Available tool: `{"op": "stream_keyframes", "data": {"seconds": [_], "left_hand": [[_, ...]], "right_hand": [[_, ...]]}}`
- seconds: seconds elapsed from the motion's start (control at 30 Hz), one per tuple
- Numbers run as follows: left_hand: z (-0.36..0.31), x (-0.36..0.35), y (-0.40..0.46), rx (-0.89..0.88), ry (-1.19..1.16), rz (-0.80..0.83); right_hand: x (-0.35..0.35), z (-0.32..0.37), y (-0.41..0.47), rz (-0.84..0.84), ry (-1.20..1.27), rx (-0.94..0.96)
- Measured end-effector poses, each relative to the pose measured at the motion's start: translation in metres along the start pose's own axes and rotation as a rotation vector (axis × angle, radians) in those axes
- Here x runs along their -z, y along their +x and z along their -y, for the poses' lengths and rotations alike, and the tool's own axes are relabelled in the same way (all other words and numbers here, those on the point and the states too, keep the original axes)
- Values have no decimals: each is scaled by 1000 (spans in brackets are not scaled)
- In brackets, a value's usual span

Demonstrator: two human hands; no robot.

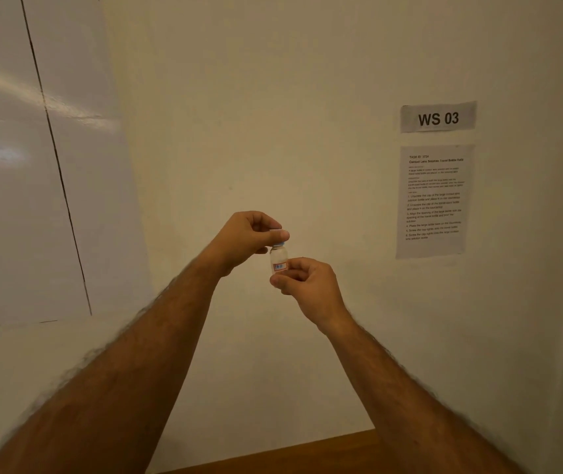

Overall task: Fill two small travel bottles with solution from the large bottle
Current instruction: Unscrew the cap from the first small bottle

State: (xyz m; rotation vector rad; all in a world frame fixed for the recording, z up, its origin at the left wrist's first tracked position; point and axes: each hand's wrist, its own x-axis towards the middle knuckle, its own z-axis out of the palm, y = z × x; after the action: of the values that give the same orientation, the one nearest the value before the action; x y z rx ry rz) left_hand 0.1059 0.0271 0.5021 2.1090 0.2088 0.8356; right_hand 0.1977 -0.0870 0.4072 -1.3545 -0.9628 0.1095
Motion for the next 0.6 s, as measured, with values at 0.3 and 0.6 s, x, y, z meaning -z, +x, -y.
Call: {"op": "stream_keyframes", "data": {"seconds": [0.3,0.6], "left_hand": [[3,-1,-4,63,-95,152],[12,2,-3,-1,-30,94]], "right_hand": [[1,-2,0,0,6,-13],[3,-4,-1,6,-1,-30]]}}
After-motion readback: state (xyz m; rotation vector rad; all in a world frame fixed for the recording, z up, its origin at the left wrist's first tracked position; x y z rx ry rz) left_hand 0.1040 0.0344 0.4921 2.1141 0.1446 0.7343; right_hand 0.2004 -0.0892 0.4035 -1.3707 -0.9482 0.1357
